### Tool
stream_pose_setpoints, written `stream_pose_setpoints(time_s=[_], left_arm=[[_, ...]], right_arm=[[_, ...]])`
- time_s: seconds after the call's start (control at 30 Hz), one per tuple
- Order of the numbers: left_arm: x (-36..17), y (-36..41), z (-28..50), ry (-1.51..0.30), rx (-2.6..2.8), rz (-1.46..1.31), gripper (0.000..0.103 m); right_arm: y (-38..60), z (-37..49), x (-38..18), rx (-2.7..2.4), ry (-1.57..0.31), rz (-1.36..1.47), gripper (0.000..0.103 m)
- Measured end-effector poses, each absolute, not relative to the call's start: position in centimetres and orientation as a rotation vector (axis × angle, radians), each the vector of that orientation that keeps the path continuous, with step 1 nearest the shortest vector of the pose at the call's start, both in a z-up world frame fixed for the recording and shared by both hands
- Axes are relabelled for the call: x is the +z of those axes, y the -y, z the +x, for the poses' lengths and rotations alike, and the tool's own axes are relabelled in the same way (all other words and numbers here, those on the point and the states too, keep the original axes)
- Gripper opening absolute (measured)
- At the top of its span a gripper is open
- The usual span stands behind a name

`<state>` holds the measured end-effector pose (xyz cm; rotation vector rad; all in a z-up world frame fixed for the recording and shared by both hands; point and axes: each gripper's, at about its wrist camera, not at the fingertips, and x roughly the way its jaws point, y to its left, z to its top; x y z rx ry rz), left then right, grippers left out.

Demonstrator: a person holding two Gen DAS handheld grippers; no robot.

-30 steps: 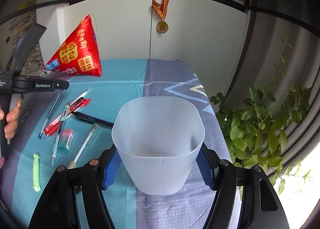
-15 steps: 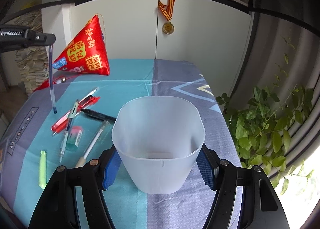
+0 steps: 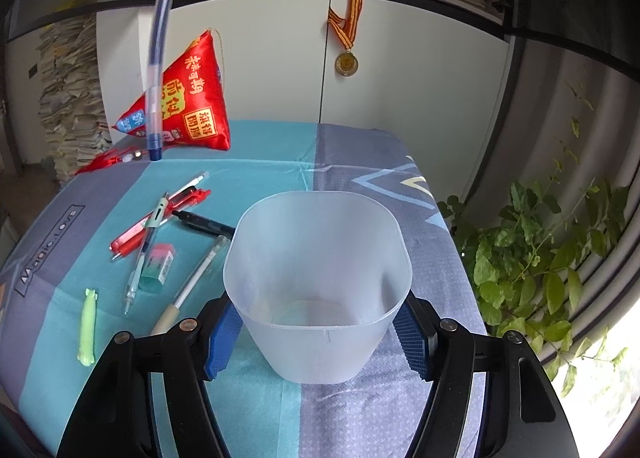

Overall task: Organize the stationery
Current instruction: 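Carry the blue pen with the left tool and drop it into the cup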

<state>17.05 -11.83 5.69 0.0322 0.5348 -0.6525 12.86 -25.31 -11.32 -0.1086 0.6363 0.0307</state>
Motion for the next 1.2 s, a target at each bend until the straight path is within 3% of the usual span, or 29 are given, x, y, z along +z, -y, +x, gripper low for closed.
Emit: stream_pose_setpoints(time_s=[0.43, 1.17, 1.2], left_arm=[[3.2, 16.0, 16.3, -0.607, -0.747, 0.071, 0.010], [-1.4, 16.0, 16.4, -0.749, -0.744, 0.113, 0.011], [-1.4, 15.9, 16.5, -0.749, -0.744, 0.113, 0.015]], right_arm=[[25.5, 12.4, -11.3, 0.036, -0.627, -0.090, 0.070], [25.6, 12.2, -11.5, 0.031, -0.627, -0.075, 0.070], [25.6, 12.2, -11.5, 0.031, -0.628, -0.074, 0.070]])
